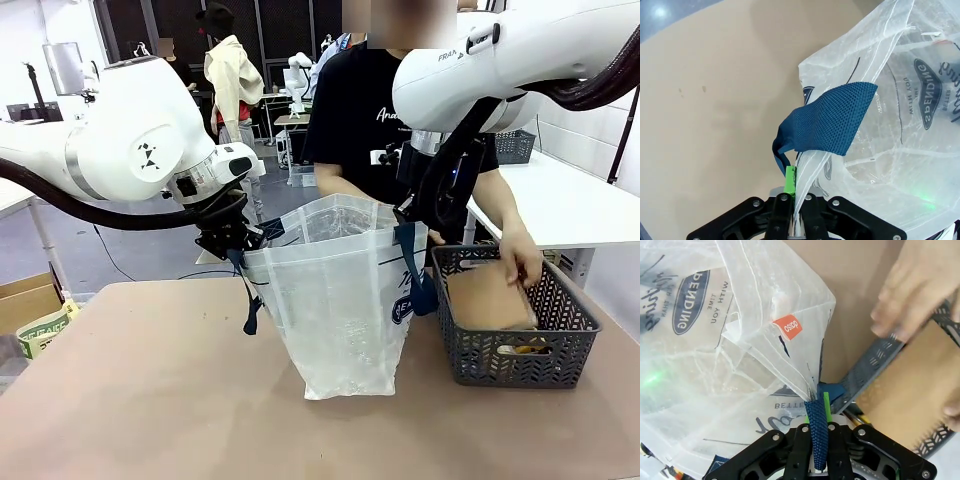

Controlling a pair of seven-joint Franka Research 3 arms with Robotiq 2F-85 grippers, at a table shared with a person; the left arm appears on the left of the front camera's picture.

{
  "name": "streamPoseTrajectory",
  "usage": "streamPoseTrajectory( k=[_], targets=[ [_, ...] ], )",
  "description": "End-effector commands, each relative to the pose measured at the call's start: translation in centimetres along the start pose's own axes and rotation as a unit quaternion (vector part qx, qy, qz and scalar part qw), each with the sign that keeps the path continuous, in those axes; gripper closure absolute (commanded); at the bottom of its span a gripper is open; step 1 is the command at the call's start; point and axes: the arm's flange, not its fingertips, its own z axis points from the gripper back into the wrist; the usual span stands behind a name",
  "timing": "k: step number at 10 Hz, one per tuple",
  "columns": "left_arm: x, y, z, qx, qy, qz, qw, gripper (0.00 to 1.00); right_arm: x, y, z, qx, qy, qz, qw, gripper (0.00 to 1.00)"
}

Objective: Transfer purchased items from the store into the shopping bag.
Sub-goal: Move the Reusable shopping bag to the right side of the table.

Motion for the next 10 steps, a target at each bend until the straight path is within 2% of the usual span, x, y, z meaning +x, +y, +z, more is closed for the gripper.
streamPoseTrajectory(
  k=[1, 9, 10],
  targets=[
    [-0.20, 0.11, 0.22, -0.003, -0.001, 0.006, 1.000, 1.00, -0.13, -0.07, -0.04, 0.001, 0.000, -0.007, 1.000, 1.00],
    [0.00, 0.00, 0.00, 0.000, 0.000, 0.000, 1.000, 1.00, 0.00, 0.00, 0.00, 0.000, 0.000, 0.000, 1.000, 1.00],
    [0.47, 0.30, -0.17, -0.027, -0.001, 0.001, 1.000, 1.00, 0.00, 0.17, -0.03, -0.011, 0.000, 0.017, 1.000, 1.00]
  ],
)
